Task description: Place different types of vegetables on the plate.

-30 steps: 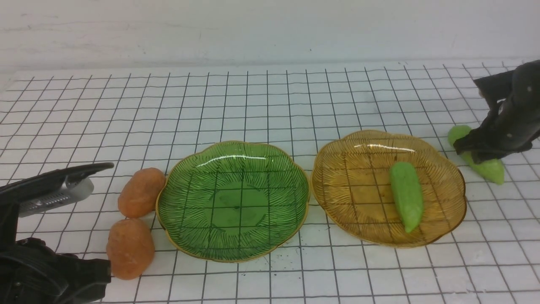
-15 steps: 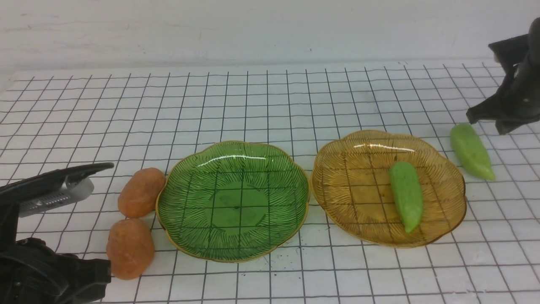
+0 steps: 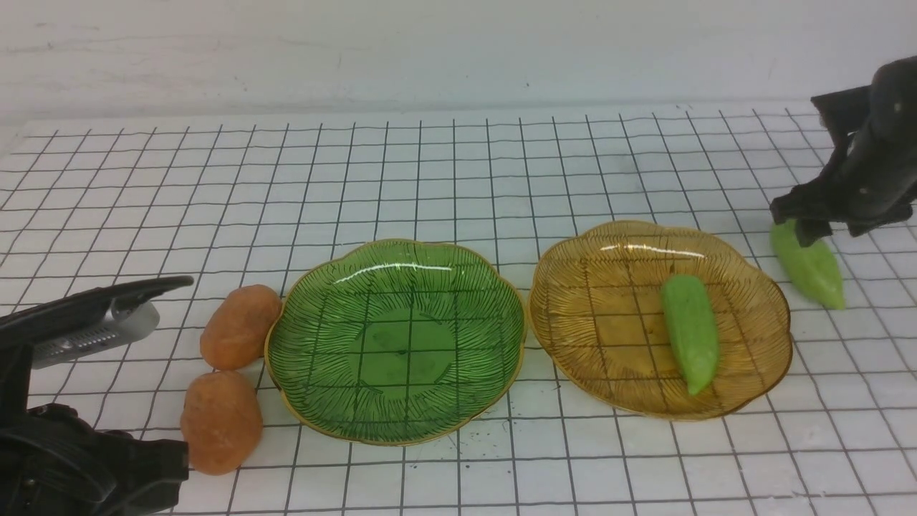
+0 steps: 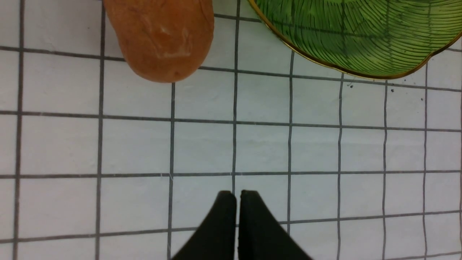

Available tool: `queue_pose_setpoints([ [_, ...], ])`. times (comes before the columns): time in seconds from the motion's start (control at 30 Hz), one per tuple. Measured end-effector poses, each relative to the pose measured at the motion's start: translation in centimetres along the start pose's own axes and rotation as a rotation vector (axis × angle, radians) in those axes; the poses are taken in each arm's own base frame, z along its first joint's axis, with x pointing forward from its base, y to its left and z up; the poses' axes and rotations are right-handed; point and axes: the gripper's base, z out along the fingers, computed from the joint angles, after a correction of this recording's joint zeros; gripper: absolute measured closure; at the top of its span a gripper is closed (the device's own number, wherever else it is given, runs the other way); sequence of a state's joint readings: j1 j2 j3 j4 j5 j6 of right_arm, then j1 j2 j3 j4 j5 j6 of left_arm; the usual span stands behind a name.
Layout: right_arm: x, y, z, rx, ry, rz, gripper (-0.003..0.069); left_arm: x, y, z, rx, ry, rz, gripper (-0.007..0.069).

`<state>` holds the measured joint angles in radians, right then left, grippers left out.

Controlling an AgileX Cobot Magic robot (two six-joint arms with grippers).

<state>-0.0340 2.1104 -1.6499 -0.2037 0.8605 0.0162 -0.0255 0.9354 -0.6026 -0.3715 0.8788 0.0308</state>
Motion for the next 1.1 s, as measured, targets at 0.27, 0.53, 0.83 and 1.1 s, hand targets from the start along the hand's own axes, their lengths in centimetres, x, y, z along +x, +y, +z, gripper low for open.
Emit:
queue_pose_setpoints([
  [0.27, 0.7, 0.6, 2.8, -0.011, 0.048, 0.026, 0.0148, 0.0, 0.0, 0.0, 0.0, 0.0, 0.0, 0.0628],
  [0.53, 0.9, 0.7, 3.0, -0.021, 0.074, 0.032, 0.0242, 0.0, 0.0, 0.0, 0.0, 0.0, 0.0, 0.0628],
  [0.83, -1.1, -0.4, -2.0, -0.015, 0.092, 0.074, 0.0242, 0.0, 0.0, 0.0, -0.001, 0.0, 0.001, 0.0628],
  [1.1, -2.1, 1.0, -10.0, -0.284, 0.048, 0.198, 0.0242, 0.0, 0.0, 0.0, -0.003, 0.001, 0.004, 0.0628],
])
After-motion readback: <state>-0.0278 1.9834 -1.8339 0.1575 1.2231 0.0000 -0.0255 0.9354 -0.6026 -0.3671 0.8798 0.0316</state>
